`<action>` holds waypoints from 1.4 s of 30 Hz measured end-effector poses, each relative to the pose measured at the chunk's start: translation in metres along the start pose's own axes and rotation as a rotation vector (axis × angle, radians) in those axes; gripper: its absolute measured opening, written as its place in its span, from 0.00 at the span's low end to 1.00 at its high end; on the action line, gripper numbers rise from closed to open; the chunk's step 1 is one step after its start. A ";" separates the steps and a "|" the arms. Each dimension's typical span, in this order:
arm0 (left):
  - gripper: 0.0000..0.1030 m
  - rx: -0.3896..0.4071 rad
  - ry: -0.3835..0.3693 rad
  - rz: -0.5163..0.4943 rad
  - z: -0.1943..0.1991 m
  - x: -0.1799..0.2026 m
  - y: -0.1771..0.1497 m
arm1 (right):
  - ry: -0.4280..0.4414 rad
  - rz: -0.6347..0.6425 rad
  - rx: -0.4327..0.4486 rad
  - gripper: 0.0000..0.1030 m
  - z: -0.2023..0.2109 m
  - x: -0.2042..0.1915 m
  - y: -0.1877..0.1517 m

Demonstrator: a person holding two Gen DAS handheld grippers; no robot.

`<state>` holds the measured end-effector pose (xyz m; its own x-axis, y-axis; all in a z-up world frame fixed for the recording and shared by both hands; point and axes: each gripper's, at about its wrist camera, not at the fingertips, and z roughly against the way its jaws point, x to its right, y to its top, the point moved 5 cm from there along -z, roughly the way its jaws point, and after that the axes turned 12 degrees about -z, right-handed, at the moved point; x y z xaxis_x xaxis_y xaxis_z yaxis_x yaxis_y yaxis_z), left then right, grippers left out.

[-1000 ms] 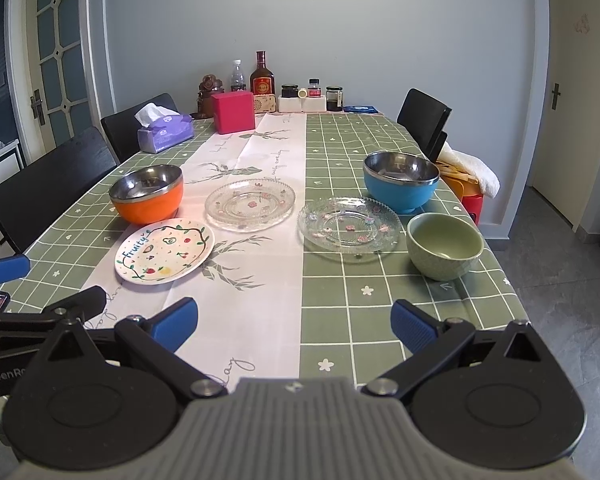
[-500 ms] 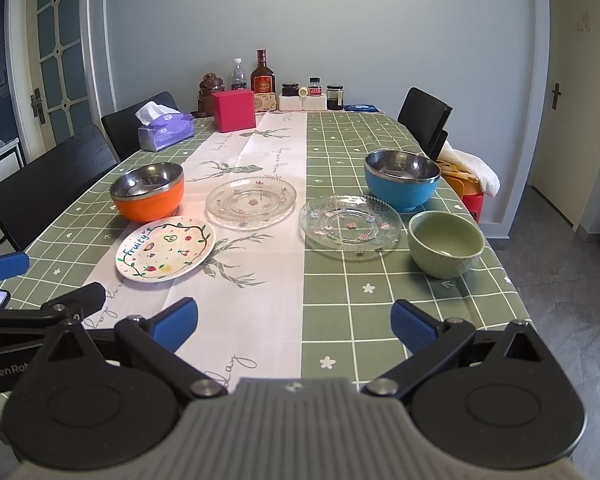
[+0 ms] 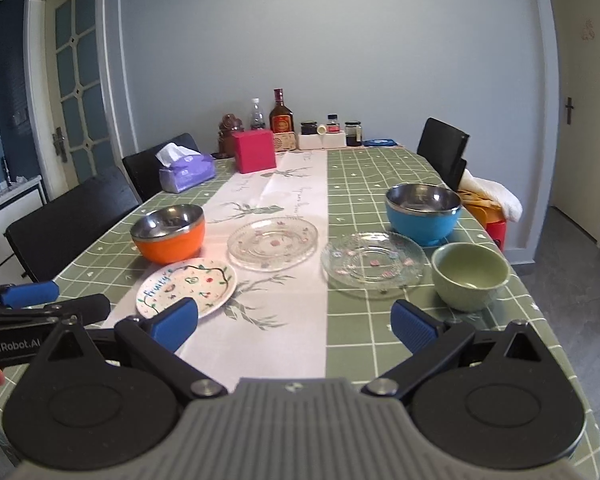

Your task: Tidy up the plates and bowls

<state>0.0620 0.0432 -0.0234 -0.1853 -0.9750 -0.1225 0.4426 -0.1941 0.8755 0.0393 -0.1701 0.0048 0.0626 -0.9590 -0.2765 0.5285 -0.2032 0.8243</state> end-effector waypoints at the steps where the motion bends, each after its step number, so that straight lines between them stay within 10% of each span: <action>1: 0.90 -0.006 0.008 0.004 -0.002 -0.003 0.000 | 0.006 -0.003 -0.010 0.98 -0.004 -0.001 0.001; 26: 0.17 -0.213 -0.075 0.306 -0.130 -0.102 -0.022 | 0.168 -0.196 -0.354 0.36 -0.174 -0.037 0.000; 42: 0.16 -0.241 -0.124 0.443 -0.173 -0.118 -0.039 | 0.196 -0.309 -0.409 0.24 -0.223 -0.033 -0.008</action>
<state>0.2184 0.1475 -0.1240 -0.0305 -0.9521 0.3043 0.6891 0.2005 0.6964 0.2215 -0.0924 -0.1026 -0.0115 -0.8039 -0.5947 0.8308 -0.3387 0.4417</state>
